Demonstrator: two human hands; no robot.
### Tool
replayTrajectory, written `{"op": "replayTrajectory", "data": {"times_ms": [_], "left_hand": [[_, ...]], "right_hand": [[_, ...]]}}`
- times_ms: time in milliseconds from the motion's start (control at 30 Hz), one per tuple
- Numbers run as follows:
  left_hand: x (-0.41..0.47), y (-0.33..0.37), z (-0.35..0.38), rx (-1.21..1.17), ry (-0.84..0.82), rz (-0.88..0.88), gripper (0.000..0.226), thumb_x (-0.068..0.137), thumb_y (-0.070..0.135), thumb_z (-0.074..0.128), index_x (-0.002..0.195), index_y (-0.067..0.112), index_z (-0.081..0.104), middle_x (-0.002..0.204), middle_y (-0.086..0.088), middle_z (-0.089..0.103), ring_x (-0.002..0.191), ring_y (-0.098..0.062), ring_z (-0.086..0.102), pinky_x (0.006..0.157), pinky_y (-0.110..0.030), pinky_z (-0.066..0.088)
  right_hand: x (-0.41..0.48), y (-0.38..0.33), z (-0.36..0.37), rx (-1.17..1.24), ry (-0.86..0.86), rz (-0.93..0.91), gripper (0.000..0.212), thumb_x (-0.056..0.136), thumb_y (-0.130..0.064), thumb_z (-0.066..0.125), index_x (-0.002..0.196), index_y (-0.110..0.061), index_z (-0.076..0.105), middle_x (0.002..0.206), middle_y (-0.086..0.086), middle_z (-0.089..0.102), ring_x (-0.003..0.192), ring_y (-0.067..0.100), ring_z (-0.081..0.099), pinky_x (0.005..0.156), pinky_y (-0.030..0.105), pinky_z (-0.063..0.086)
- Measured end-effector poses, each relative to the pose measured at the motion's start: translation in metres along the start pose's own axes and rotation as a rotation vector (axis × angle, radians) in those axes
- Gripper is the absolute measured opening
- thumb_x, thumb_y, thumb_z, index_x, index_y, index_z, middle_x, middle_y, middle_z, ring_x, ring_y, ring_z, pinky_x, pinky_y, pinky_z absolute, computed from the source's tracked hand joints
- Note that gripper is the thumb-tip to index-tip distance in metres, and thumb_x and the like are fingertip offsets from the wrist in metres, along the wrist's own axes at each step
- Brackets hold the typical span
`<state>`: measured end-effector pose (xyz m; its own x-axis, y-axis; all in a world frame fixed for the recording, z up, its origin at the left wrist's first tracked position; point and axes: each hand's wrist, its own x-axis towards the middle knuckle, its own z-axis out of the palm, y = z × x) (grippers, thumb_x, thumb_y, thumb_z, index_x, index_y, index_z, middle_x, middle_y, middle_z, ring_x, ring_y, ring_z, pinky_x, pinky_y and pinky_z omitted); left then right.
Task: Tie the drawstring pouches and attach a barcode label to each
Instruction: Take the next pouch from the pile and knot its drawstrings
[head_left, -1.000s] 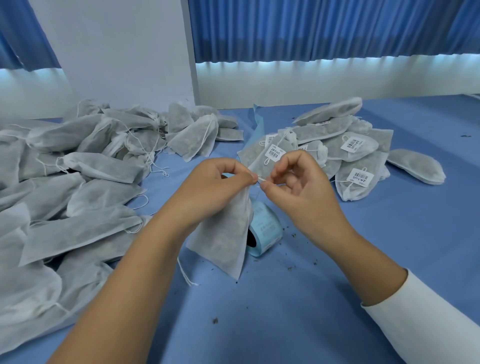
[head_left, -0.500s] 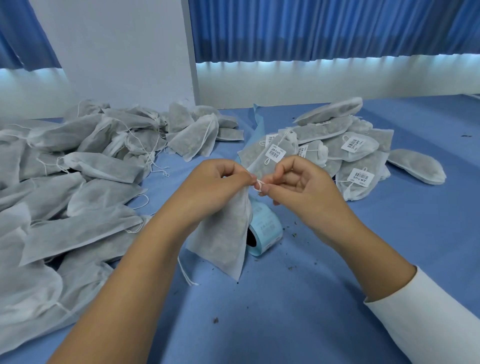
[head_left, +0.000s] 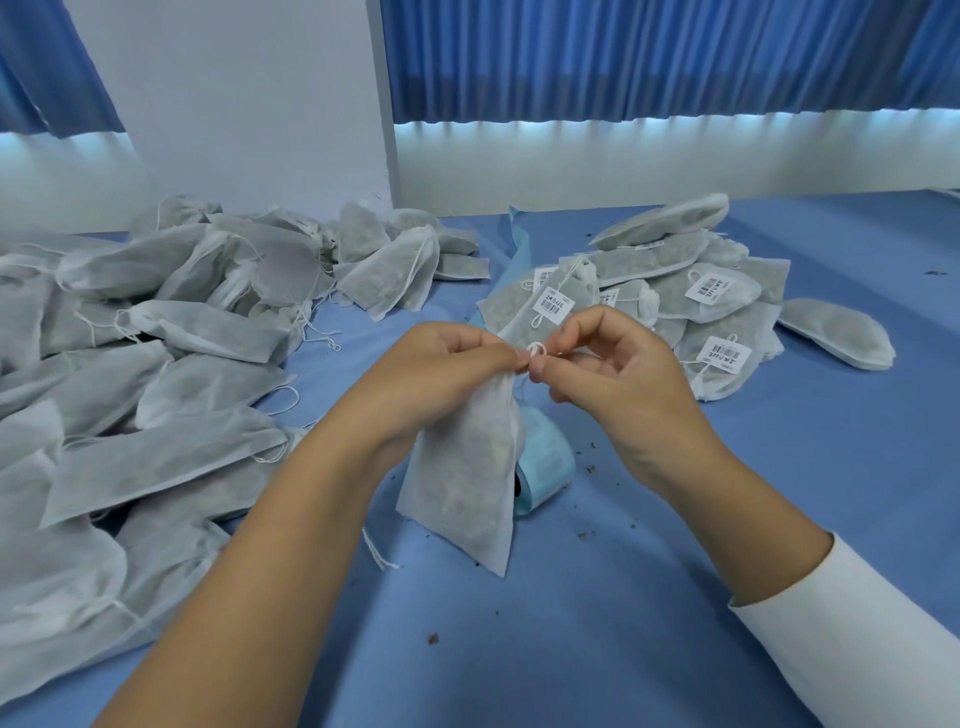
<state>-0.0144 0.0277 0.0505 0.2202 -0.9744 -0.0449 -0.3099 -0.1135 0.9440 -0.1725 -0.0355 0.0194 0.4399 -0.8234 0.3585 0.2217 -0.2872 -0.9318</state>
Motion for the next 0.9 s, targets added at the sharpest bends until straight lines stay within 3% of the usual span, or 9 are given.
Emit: {"op": "replayTrajectory", "data": {"times_ms": [267, 467, 667, 767, 900], "left_hand": [[0.0016, -0.0021, 0.0010, -0.059, 0.043, 0.002, 0.013, 0.086, 0.031, 0.071, 0.082, 0.022, 0.078, 0.084, 0.006, 0.073, 0.084, -0.004, 0.062, 0.075, -0.021, 0.041], [0.0009, -0.0027, 0.0001, -0.053, 0.030, 0.080, 0.010, 0.086, 0.027, 0.072, 0.078, 0.024, 0.077, 0.080, 0.013, 0.073, 0.082, 0.006, 0.062, 0.075, -0.015, 0.041], [0.0012, -0.0022, 0.0006, -0.015, 0.038, 0.156, 0.009, 0.087, 0.020, 0.074, 0.078, 0.021, 0.076, 0.075, 0.014, 0.071, 0.074, 0.006, 0.059, 0.065, -0.003, 0.041], [0.0003, -0.0006, 0.0014, -0.067, 0.047, 0.145, 0.007, 0.088, 0.024, 0.072, 0.081, 0.022, 0.074, 0.081, 0.013, 0.072, 0.079, 0.004, 0.061, 0.071, -0.007, 0.044], [0.0009, 0.0004, 0.0025, -0.178, -0.014, 0.004, 0.021, 0.096, 0.035, 0.060, 0.090, 0.021, 0.074, 0.087, 0.005, 0.071, 0.082, -0.010, 0.061, 0.079, -0.028, 0.043]], "right_hand": [[-0.0017, 0.0036, 0.0006, -0.203, 0.029, -0.040, 0.010, 0.084, -0.006, 0.073, 0.089, -0.014, 0.076, 0.085, -0.003, 0.075, 0.076, 0.010, 0.067, 0.072, 0.025, 0.057], [-0.0018, -0.0008, 0.0011, -0.092, 0.017, 0.024, 0.005, 0.083, -0.016, 0.076, 0.082, -0.021, 0.078, 0.085, -0.002, 0.075, 0.080, 0.009, 0.069, 0.068, 0.020, 0.055], [0.0019, -0.0005, -0.0028, 0.128, -0.045, 0.237, 0.012, 0.085, -0.014, 0.071, 0.076, -0.019, 0.078, 0.082, 0.001, 0.073, 0.078, 0.008, 0.068, 0.068, 0.019, 0.053], [0.0038, 0.0009, -0.0042, 0.203, -0.039, 0.265, 0.008, 0.082, -0.016, 0.071, 0.078, -0.014, 0.078, 0.079, 0.002, 0.071, 0.075, 0.009, 0.068, 0.069, 0.017, 0.053], [0.0052, 0.0014, -0.0054, 0.254, -0.040, 0.232, 0.010, 0.077, -0.017, 0.071, 0.079, -0.011, 0.078, 0.078, 0.001, 0.072, 0.075, 0.008, 0.067, 0.073, 0.016, 0.053]]}}
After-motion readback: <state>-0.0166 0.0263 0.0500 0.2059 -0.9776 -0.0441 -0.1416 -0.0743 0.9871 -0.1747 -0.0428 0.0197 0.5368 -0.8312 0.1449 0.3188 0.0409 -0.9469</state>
